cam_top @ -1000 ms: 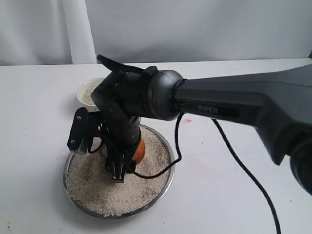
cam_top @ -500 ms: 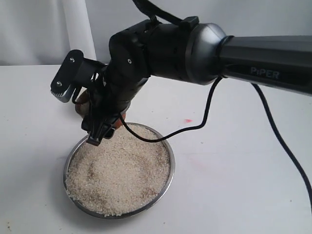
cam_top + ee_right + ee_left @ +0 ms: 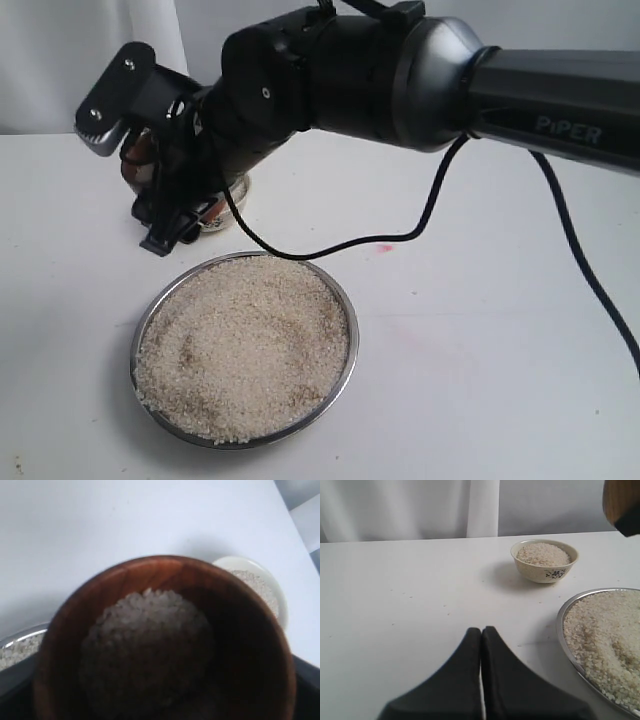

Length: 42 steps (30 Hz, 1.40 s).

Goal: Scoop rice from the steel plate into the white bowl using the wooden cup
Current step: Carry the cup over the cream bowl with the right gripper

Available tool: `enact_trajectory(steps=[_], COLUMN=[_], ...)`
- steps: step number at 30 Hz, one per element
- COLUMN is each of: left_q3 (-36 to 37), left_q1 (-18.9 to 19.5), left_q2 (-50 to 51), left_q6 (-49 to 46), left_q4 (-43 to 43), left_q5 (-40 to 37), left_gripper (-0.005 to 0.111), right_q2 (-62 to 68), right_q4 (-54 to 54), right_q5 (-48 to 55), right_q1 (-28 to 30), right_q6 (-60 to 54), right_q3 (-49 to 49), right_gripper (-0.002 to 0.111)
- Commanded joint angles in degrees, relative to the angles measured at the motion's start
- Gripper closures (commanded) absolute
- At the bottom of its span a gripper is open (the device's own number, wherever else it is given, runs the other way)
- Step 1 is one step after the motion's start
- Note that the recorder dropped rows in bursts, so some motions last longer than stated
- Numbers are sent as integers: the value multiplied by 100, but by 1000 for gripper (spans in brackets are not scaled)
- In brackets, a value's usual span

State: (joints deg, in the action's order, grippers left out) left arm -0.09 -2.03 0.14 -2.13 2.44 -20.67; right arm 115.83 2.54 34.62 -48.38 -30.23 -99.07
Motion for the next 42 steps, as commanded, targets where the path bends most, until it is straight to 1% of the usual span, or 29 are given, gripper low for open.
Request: enact_trajectory(steps=[1,5,9,11,15,19,23,27,32,36,39,42], left_q3=[9,9,9,9,9,9,9,9,9,9,9,9], left_q1=[-35,-35,-35,-35,-35,-35,-35,-35,-35,-35,-35,-35], left_q2=[-14,-14,-14,-14,-14,-14,-14,-14,-14,-14,-14,-14], left_q6=[2,2,2,15,15,15,-3,-8,-8,5,5,5], left_q4=[-3,-3,-3,-3,-3,-3,-3,-3,-3,-3,-3,-3], left_q5=[81,81,81,81,81,81,81,81,81,81,81,81], left_gripper=[107,107,107,107,107,107,107,107,107,107,107,107], right_q2=[42,328,810,1062,1630,2218,2803,3140,3357,3464,3555,3642], right_q4=[-400,-1041,-2137,-2516,-3049,-3504,-4327,-4718,-5529,-5731,-6089,-6216], right_q5=[-56,285,706,900,1178,1218,1295,1034,890,638,481,210], right_q1=[51,51,51,51,51,51,51,127,224,322,322,322], right_q6=[369,702,1263,1386,1400,1400,1341,1248,1205,1205,1181,1008], right_q3=[-508,-1041,-1701,-2040,-2737,-3452,-4076,-4204,-4204,-4204,-4204,-4204], right_gripper=[108,108,108,108,108,108,108,108,108,108,108,108])
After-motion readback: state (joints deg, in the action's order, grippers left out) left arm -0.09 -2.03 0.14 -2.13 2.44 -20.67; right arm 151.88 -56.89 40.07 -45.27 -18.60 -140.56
